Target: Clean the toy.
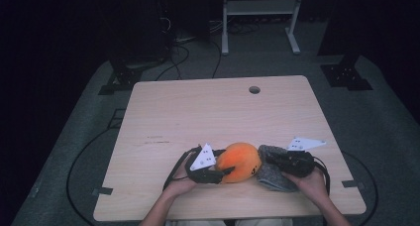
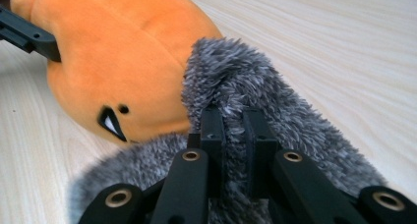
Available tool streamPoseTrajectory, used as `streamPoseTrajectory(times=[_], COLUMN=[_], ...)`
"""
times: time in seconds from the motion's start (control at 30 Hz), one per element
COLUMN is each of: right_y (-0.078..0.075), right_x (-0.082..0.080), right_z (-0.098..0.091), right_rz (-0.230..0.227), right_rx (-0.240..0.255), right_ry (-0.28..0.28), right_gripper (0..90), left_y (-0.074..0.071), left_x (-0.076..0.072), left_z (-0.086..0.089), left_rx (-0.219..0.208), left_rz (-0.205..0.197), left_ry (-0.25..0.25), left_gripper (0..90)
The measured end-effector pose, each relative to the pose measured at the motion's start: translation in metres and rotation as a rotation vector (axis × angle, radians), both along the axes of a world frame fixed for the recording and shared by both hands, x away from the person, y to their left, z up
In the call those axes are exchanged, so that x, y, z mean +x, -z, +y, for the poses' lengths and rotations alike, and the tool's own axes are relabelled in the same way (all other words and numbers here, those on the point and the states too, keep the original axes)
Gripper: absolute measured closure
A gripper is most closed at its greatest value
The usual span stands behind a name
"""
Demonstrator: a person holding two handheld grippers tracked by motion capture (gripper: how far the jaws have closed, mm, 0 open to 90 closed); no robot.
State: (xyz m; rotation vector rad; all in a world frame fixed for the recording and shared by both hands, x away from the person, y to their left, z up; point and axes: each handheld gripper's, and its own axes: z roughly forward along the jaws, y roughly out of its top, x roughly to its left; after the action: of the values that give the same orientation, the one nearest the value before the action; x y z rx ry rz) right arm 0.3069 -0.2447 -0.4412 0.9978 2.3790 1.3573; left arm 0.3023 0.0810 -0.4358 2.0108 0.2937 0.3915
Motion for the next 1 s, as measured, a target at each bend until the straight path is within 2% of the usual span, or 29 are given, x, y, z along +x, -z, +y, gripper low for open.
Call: streamPoseTrajectory(times=[0.03,0.07,0.1,0.13,0.23,0.33,0.37,0.43,0.47,0.5,0.53,0.57,0.6,0.63,0.67,0.7,0.77,0.83,0.87,0.9,0.93,0.97,1.0], right_y=[-0.002,-0.012,-0.012,-0.020,-0.019,-0.011,-0.011,-0.010,-0.007,-0.007,-0.007,-0.007,-0.014,-0.018,-0.025,-0.025,-0.040,-0.048,-0.046,-0.046,-0.035,-0.035,-0.027], right_x=[-0.001,-0.004,-0.004,-0.005,-0.002,-0.001,-0.001,-0.006,-0.012,-0.012,-0.016,-0.016,-0.021,-0.022,-0.024,-0.024,-0.028,-0.028,-0.025,-0.025,-0.021,-0.021,-0.018], right_z=[-0.002,-0.002,-0.002,0.003,0.013,0.012,0.012,0.011,0.009,0.009,0.009,0.009,0.008,0.008,0.009,0.009,0.017,0.028,0.036,0.036,0.037,0.037,0.028], right_rz=[-0.005,-0.045,-0.045,-0.074,-0.074,-0.027,-0.027,-0.019,-0.011,-0.011,-0.012,-0.012,-0.047,-0.070,-0.094,-0.094,-0.153,-0.183,-0.179,-0.179,-0.158,-0.158,-0.134], right_rx=[0.023,0.086,0.086,0.118,0.095,0.100,0.100,0.085,0.078,0.078,0.052,0.052,0.028,0.029,0.046,0.046,0.066,0.071,0.045,0.045,0.028,0.028,0.023], right_ry=[0.002,-0.021,-0.021,-0.036,-0.055,-0.056,-0.056,-0.054,-0.069,-0.069,-0.081,-0.081,-0.074,-0.074,-0.082,-0.082,-0.102,-0.132,-0.144,-0.144,-0.142,-0.142,-0.124], right_gripper=[80.9,80.9,80.9,80.8,80.8,80.8,80.8,80.8,80.8,80.8,80.8,80.8,80.9,80.9,80.9,80.9,80.9,80.9,80.9,80.9,80.8,80.8,80.9], left_y=[0.000,0.000,0.000,0.000,-0.001,-0.003,-0.003,-0.004,-0.004,-0.004,-0.004,-0.004,-0.004,-0.005,-0.005,-0.005,-0.004,-0.005,-0.005,-0.005,-0.003,-0.003,-0.002], left_x=[0.000,-0.001,-0.001,-0.001,-0.002,0.003,0.003,0.007,0.010,0.010,0.009,0.009,0.006,0.004,0.002,0.002,0.001,-0.001,-0.001,-0.002,-0.002,-0.002,-0.002], left_z=[0.000,-0.001,-0.002,-0.004,-0.004,-0.003,-0.003,0.000,0.002,0.002,0.002,0.002,0.001,0.000,-0.002,-0.002,-0.004,-0.005,-0.005,-0.004,-0.003,-0.003,-0.003], left_rx=[0.002,0.000,0.000,0.006,0.010,-0.006,-0.006,-0.017,-0.030,-0.030,-0.022,-0.022,-0.009,0.002,0.003,0.003,0.005,0.013,0.016,0.017,0.014,0.014,0.009], left_rz=[-0.005,-0.011,-0.014,-0.023,-0.026,0.031,0.031,0.074,0.114,0.114,0.106,0.106,0.067,0.041,0.010,0.010,-0.017,-0.030,-0.031,-0.029,-0.027,-0.027,-0.022], left_ry=[0.006,0.015,0.021,0.032,0.037,-0.003,-0.003,-0.046,-0.060,-0.060,-0.039,-0.039,-0.037,-0.038,-0.034,-0.034,-0.025,-0.021,-0.020,-0.020,-0.019,-0.019,-0.023], left_gripper=[39.6,39.6,39.6,39.6,37.4,24.2,20.7,17.7,17.2,20.2,27.9,32.7,36.8,39.2,40.8,41.8,43.0,43.4,43.5,43.5,43.5,43.5,43.4])
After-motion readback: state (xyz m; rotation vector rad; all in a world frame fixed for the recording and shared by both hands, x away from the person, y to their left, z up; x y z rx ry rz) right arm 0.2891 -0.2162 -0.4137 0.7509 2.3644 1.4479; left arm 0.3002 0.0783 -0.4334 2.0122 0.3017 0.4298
